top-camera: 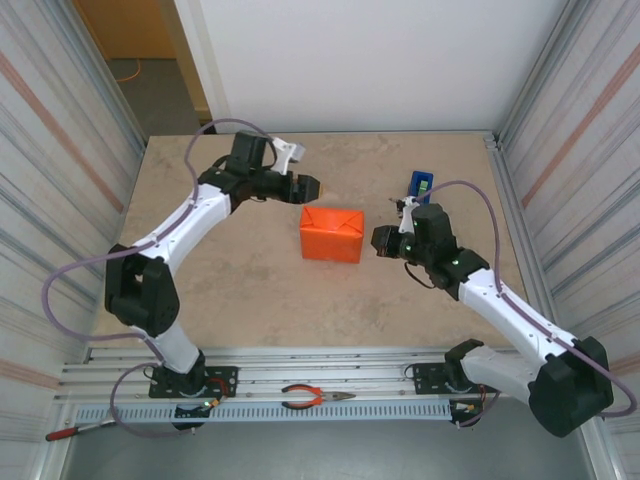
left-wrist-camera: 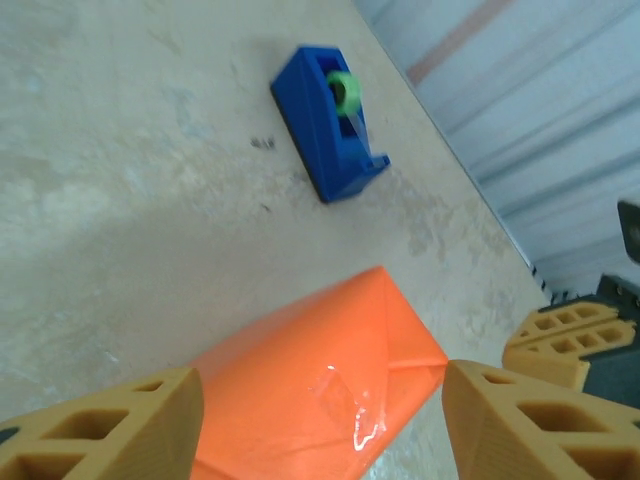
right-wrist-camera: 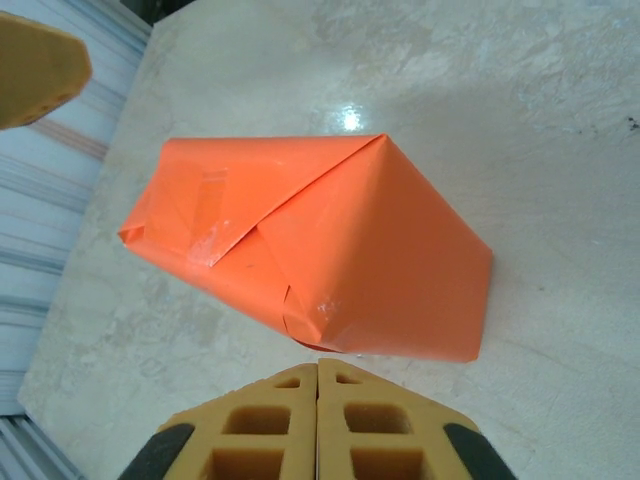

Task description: Wrap the gift box in paper

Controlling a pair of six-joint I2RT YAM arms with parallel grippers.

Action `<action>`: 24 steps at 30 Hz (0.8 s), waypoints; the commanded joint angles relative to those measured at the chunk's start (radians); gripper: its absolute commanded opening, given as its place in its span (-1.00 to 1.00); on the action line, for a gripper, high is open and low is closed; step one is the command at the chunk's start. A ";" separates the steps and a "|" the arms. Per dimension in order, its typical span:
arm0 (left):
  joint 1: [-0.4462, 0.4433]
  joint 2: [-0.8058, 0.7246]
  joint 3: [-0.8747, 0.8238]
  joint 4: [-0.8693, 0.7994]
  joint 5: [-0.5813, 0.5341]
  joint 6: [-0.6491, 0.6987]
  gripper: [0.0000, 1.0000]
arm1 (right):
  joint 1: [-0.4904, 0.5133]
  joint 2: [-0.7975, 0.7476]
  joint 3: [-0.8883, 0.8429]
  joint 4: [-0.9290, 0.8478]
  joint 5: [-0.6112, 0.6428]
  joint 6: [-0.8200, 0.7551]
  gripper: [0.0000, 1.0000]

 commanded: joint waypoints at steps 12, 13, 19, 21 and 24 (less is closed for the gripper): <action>0.091 -0.381 -0.477 0.183 -0.230 -0.130 0.98 | -0.054 -0.030 -0.039 -0.088 -0.099 -0.018 0.78; 0.092 -0.400 -0.507 0.186 -0.241 -0.131 0.98 | -0.054 -0.020 -0.038 -0.090 -0.110 -0.024 0.86; 0.090 -0.448 -0.662 0.214 -0.257 -0.177 0.98 | -0.031 0.025 -0.048 -0.084 -0.137 -0.044 0.96; 0.079 -0.453 -0.711 0.230 -0.257 -0.189 0.97 | -0.008 0.034 -0.052 -0.089 -0.120 -0.052 0.96; 0.036 -0.453 -0.759 0.245 -0.284 -0.187 0.98 | 0.018 0.050 -0.059 -0.086 -0.099 -0.045 0.97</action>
